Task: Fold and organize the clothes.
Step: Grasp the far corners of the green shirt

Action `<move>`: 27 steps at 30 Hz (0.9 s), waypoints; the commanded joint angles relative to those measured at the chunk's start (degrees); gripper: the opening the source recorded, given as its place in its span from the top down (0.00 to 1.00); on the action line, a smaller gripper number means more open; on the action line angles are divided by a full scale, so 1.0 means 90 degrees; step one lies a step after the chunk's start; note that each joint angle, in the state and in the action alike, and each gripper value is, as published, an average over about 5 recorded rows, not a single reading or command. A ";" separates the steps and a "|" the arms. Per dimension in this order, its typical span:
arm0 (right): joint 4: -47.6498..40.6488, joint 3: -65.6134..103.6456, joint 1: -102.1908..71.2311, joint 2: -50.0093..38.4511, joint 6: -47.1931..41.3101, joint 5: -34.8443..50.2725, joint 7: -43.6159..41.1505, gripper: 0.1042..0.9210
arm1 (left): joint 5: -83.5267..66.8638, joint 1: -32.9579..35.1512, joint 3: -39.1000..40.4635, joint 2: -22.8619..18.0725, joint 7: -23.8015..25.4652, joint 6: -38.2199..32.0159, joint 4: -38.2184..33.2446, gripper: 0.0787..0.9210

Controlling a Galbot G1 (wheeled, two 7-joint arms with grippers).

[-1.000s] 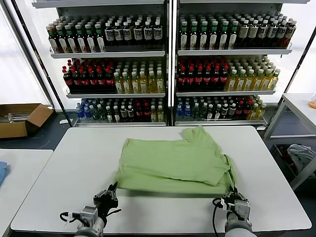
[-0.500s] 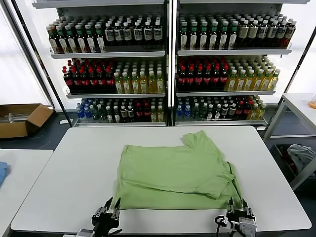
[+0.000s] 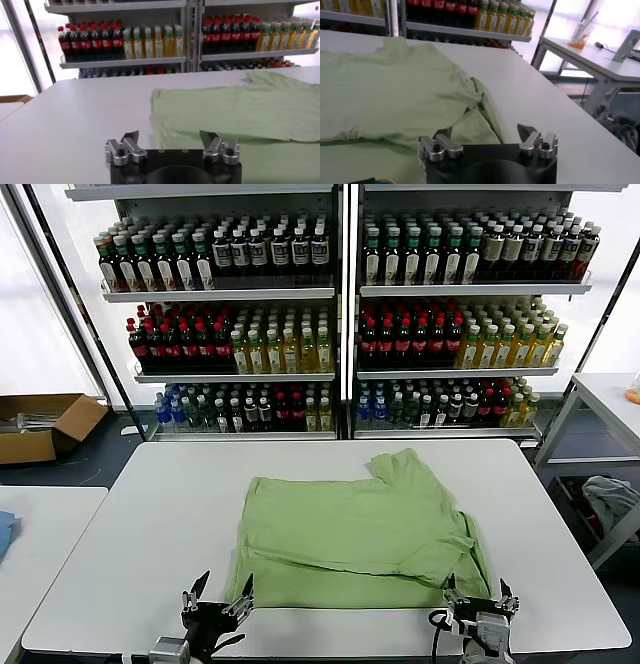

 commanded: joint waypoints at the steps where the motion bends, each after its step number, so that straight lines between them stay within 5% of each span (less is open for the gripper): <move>1: -0.0619 0.0001 0.0804 0.0001 -0.0003 -0.0128 -0.0020 0.12 | -0.0052 -0.0497 -0.0097 0.0052 0.0056 0.0163 0.0146 0.12; 15: -0.2039 -0.0109 0.2246 0.0030 -0.0007 -0.0112 -0.0036 0.12 | -0.0358 -0.1356 -0.0220 0.0472 0.0321 0.0513 0.0611 0.12; 27: -0.3080 -0.0408 0.4310 0.0453 0.0029 0.0554 0.0062 0.12 | -0.0944 -0.3694 0.0226 0.0930 0.0997 0.0298 0.2422 0.12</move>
